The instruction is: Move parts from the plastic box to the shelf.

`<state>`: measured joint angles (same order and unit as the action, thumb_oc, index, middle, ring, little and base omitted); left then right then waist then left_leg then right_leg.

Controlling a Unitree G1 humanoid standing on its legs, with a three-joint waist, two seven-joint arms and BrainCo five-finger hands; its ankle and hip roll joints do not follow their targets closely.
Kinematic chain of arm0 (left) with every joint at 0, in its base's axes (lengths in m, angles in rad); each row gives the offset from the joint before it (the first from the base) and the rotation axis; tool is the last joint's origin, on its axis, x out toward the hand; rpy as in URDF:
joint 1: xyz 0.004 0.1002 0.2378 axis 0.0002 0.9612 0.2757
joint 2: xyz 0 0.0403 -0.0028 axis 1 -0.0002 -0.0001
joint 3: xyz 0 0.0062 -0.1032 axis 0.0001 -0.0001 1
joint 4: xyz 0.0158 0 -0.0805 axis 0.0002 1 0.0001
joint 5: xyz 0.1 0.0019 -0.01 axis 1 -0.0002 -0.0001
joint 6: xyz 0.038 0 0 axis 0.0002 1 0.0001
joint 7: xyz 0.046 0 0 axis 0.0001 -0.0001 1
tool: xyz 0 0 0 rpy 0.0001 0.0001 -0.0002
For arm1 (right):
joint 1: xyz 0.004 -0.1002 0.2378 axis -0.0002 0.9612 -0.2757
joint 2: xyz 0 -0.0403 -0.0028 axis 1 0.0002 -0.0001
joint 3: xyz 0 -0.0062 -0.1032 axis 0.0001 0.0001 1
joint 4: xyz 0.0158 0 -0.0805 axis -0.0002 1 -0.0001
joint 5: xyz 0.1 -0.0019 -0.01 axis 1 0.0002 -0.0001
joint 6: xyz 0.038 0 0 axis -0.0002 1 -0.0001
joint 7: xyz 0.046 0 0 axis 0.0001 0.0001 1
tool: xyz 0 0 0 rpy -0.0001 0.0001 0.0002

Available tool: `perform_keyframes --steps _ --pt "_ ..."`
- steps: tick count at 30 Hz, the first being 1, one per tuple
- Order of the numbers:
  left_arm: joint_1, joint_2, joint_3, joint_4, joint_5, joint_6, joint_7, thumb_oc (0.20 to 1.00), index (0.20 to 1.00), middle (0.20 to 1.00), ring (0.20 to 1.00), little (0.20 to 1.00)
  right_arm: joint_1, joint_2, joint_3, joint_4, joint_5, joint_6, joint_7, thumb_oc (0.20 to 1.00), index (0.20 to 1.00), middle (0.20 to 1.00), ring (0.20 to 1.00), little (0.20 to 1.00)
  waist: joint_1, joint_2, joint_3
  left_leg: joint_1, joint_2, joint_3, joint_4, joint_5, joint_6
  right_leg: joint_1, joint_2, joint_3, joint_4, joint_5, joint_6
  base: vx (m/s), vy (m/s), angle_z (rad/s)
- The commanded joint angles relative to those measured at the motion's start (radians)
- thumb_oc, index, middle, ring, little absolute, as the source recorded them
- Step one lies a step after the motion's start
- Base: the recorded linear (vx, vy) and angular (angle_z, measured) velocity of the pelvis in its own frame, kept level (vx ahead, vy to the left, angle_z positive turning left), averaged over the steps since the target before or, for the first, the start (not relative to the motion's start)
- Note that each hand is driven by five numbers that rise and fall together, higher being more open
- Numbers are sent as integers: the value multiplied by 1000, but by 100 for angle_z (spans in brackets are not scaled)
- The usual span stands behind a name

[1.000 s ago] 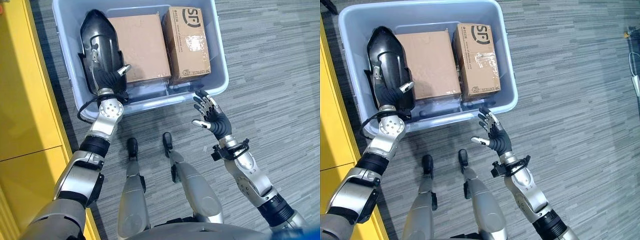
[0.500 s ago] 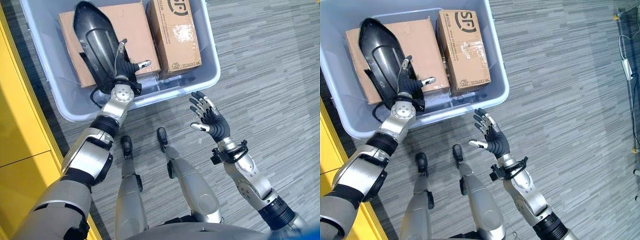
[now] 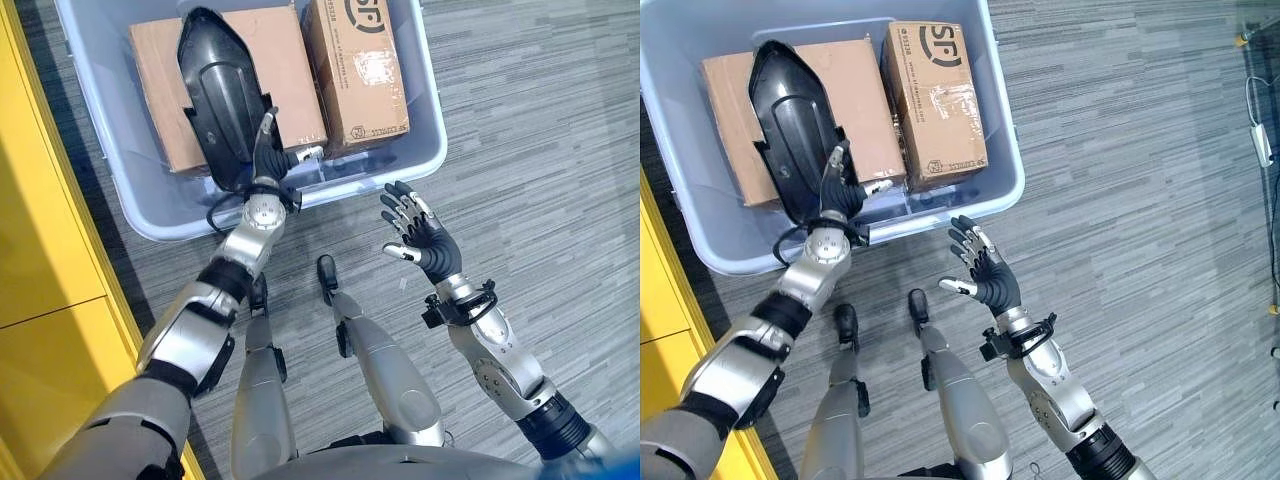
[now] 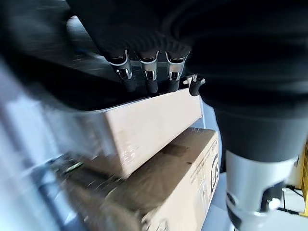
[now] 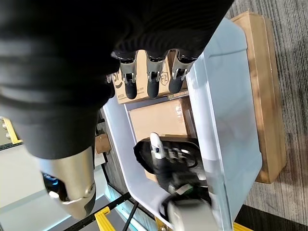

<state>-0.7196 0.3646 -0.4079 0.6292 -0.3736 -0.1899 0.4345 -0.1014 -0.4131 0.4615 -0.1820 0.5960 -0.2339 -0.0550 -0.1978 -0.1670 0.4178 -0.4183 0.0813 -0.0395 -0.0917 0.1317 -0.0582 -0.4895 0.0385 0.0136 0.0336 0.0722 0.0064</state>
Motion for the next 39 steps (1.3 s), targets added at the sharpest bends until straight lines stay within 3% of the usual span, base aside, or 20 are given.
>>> perform_keyframes --steps 1,6,10,18,31,39 --pt "88 -20 56 -108 -16 -73 -17 1000 1000 1000 1000 1000 69 -17 -80 -97 -18 -50 -21 1000 1000 1000 1000 1000 21 47 -49 114 127 -74 4 -64 -55 -55 -104 24 75 -3 109 0 0 0" --pt "269 30 131 -370 1 -93 -45 1000 1000 1000 1000 1000 75 -17 -114 -101 -33 -46 -34 1000 1000 1000 1000 1000 60 64 -55 113 120 -84 4 -62 -51 -42 -111 18 69 -8 107 1 22 11" --pt "320 51 180 -542 -11 -122 -48 1000 1000 1000 1000 1000 73 -21 -129 -99 -42 -47 -39 1000 1000 1000 1000 1000 78 72 -58 110 116 -90 4 -63 -48 -34 -117 11 63 -8 107 0 0 0" --pt "331 30 210 -698 -31 -161 -27 1000 1000 1000 1000 1000 67 -26 -117 -116 -40 -48 -44 1000 1000 1000 1000 1000 93 71 -60 105 107 -95 4 -63 -47 -27 -121 8 54 -7 106 -5 3 2" --pt "237 -23 190 -579 -15 -145 57 1000 1000 1000 1000 1000 38 -22 -90 -119 -50 -45 -72 1000 1000 1000 1000 1000 85 58 -51 92 109 -97 4 -58 -46 -44 -118 11 60 -6 106 -1 0 0" --pt "192 -30 260 -435 25 -137 173 1000 1000 1000 1000 1000 29 -34 -75 -116 -37 -49 -82 1000 1000 1000 1000 1000 74 36 -42 85 116 -94 4 -49 -51 -57 -106 16 66 -8 104 0 0 0"
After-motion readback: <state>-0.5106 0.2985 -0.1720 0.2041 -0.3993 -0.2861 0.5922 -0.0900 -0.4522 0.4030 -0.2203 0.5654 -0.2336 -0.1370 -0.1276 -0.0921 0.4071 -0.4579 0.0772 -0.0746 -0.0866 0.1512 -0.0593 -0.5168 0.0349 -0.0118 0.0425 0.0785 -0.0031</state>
